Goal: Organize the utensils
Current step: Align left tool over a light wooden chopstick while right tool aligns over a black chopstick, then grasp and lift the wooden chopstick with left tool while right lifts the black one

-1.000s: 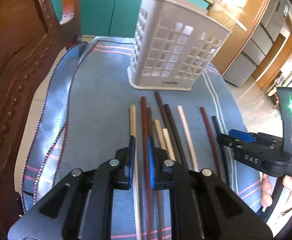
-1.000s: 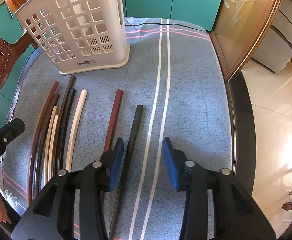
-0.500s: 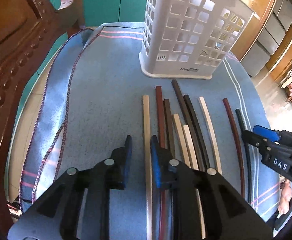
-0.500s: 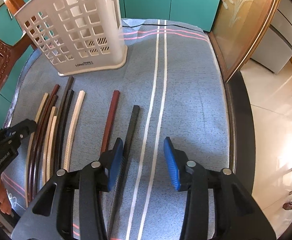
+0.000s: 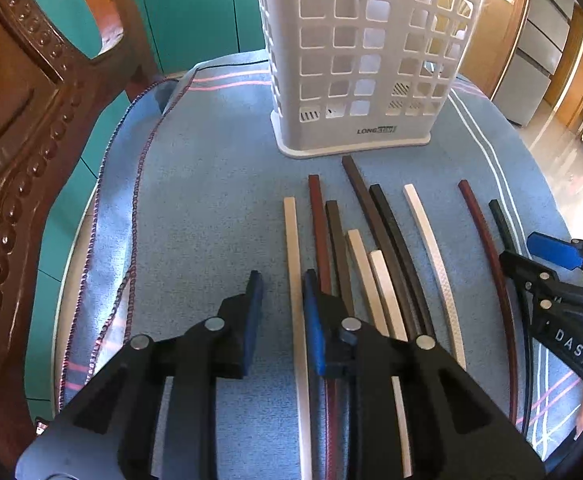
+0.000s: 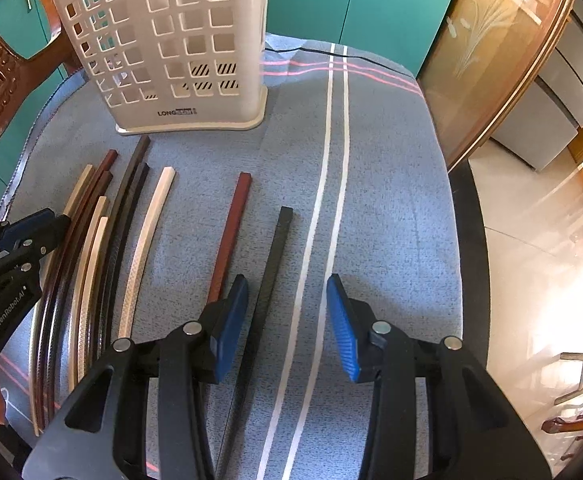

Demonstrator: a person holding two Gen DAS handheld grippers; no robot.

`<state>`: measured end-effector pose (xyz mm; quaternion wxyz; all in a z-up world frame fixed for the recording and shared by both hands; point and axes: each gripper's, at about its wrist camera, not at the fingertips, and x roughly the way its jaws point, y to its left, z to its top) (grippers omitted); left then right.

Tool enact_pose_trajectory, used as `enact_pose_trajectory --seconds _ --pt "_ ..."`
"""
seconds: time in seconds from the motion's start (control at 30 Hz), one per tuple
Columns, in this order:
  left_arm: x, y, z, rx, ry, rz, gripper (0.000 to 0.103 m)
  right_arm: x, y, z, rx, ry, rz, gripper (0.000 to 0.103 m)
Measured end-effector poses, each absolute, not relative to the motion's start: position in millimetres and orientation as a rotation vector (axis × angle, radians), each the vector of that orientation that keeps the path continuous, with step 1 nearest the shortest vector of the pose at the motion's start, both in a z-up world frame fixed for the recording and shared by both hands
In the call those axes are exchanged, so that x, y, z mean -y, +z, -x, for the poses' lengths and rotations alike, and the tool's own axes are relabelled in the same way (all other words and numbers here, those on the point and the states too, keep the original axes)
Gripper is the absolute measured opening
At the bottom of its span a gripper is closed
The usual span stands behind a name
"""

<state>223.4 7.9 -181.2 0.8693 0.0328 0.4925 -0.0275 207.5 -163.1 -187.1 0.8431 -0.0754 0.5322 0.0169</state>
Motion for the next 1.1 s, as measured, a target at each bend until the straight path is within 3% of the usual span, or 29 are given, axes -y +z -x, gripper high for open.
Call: enact_pose_trajectory --seconds 0.17,0.73,0.8,0.93,1.03,1.1 --pt "-8.6 -180.7 -220.4 -1.031 -0.041 -0.066 0.034 165.7 -185.2 -208.5 -1.126 0.039 0.142 0.042" --pt "-11.0 -180.4 -219.2 -1.041 -0.053 -0.056 0.034 166.0 -184.5 -206.7 -1.13 0.068 0.121 0.042" --pt "-12.4 -180.4 -219.1 -1.044 -0.059 -0.044 0.031 165.8 -184.1 -206.4 -1.131 0.078 0.116 0.039" --pt "-11.9 -179.8 -218.6 -1.051 -0.075 -0.036 0.024 161.7 -182.9 -205.4 -1.126 0.109 0.111 0.022" --pt "-17.2 -178.9 -218.9 -1.062 -0.085 0.001 0.011 160.0 -182.3 -205.2 -1.122 0.123 0.105 0.011" --pt "-24.4 -178.5 -219.3 -1.07 -0.097 0.056 0.007 160.6 -181.3 -205.7 -1.119 0.129 0.091 0.01"
